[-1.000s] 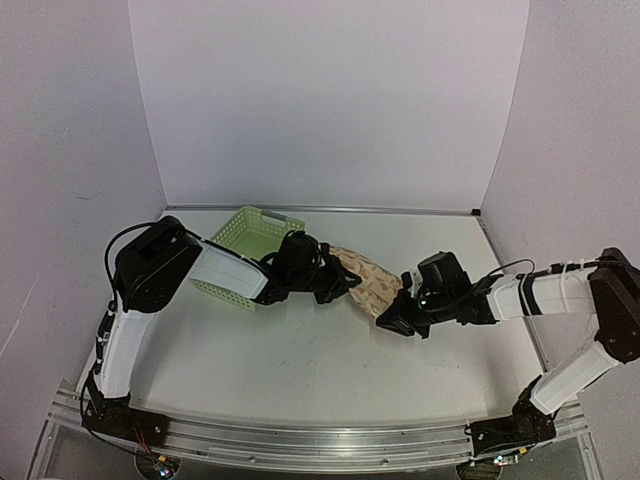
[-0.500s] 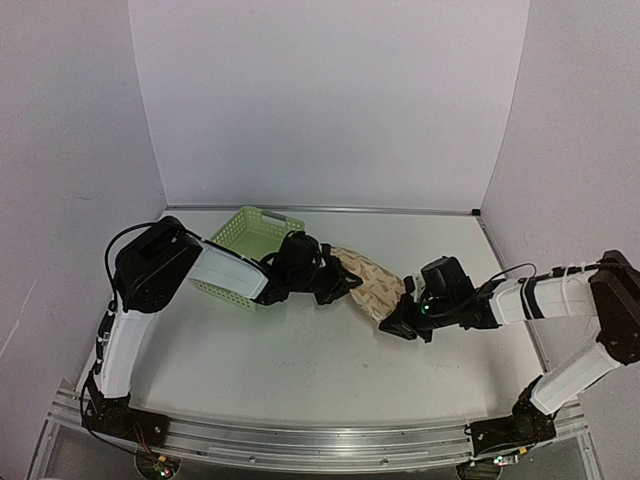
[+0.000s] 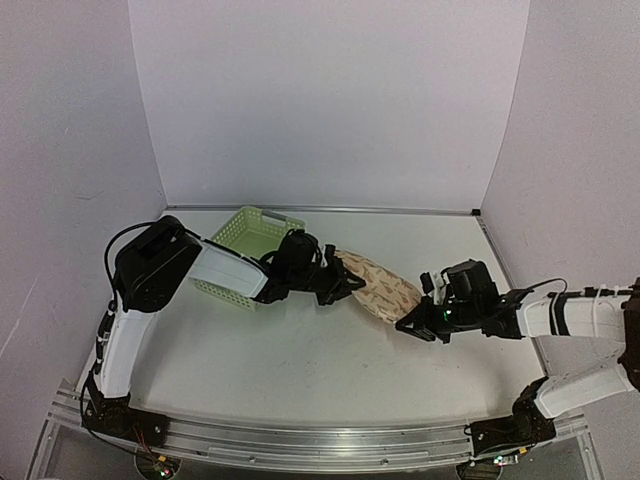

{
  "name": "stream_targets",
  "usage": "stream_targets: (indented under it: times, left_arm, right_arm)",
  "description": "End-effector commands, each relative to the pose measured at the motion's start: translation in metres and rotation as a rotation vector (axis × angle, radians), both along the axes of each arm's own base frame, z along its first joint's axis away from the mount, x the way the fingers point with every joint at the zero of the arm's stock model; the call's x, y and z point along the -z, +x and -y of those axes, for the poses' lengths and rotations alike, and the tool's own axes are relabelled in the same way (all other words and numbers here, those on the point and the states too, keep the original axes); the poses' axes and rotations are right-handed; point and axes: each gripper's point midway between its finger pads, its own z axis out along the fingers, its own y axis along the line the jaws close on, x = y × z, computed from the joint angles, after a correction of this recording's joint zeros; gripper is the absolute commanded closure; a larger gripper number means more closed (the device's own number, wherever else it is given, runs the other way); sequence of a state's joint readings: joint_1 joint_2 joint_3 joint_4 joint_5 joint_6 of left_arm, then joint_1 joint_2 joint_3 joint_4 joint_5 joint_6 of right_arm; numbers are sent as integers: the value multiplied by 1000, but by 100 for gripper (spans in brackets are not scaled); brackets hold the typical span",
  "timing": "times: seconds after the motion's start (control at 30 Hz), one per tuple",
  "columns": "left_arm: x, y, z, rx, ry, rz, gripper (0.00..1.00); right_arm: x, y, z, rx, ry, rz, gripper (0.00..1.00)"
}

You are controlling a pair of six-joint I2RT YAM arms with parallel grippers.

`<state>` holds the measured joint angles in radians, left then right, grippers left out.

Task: Unzip the laundry bag and remove the bra
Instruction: Unzip the zipper of the laundry bag.

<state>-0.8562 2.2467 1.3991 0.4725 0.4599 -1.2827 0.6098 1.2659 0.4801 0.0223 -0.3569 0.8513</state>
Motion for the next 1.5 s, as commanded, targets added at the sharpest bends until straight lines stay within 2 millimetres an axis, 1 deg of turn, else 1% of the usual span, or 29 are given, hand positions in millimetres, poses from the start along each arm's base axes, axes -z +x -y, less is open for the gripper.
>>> stream_targets:
  times: [0.0, 0.17, 0.33, 0.57, 0.7, 0.83, 0.97, 1.03, 1.13, 1.37, 1.4, 1.47]
  left_arm:
    - [-54, 14, 7, 42, -125, 88, 100]
    - [-53, 15, 8, 72, -137, 78, 100]
    - [-59, 16, 11, 120, -159, 83, 100]
    - [-60, 7, 18, 216, -180, 77, 100]
    - [-58, 2, 19, 251, -179, 63, 100]
    - [-61, -4, 18, 274, -175, 58, 100]
    - [-65, -8, 12, 285, -162, 62, 100]
    - [-67, -11, 10, 293, -159, 64, 100]
    - [-70, -15, 8, 311, -157, 66, 100]
    - [-79, -15, 8, 321, -157, 77, 100]
    - [-80, -14, 8, 321, -156, 78, 98]
    - [-82, -12, 7, 315, -149, 82, 87]
  right_arm:
    - [3, -9, 20, -28, -79, 43, 100]
    - [-2, -16, 35, -29, -128, 109, 100]
    - [-9, -16, 49, 12, -160, 169, 100]
    - [-25, -16, 59, 29, -177, 252, 100]
    - [-20, -17, 71, 63, -227, 252, 100]
    - [-11, -15, 94, 155, -323, 240, 100]
    - [-11, -11, 109, 242, -356, 236, 100]
    - [-10, -11, 112, 263, -366, 232, 100]
    - [-13, -11, 109, 246, -352, 241, 100]
    - [-23, -19, 85, 161, -217, 256, 100]
    - [-23, -20, 83, 152, -207, 254, 100]
    - [-24, -22, 80, 145, -195, 256, 100]
